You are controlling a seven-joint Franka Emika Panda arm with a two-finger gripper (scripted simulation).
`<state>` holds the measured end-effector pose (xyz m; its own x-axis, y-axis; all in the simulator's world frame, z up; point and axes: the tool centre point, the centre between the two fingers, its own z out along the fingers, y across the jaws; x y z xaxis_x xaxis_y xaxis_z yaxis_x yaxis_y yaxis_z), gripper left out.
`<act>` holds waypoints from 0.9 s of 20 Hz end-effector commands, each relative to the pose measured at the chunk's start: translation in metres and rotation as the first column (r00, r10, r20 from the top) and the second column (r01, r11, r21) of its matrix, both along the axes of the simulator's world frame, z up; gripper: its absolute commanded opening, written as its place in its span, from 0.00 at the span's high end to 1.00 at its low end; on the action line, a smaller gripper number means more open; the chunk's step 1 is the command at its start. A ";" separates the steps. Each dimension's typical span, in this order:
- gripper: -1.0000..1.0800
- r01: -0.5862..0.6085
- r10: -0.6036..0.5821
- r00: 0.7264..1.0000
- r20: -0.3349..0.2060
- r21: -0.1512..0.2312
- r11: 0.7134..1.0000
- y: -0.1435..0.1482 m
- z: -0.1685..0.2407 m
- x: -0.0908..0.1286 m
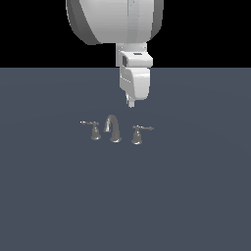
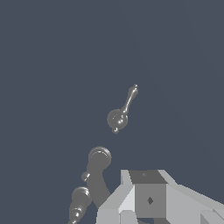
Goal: Turn on the faucet by rotating a designated handle.
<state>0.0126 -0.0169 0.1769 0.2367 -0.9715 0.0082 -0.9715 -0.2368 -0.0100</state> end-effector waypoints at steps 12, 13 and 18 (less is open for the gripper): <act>1.00 0.330 -0.330 0.944 -0.009 0.002 0.944 -0.057 -0.082 0.045; 1.00 0.345 -0.345 0.939 -0.009 0.002 0.939 -0.060 -0.085 0.046; 1.00 0.395 -0.395 0.919 -0.011 0.004 0.919 -0.071 -0.098 0.051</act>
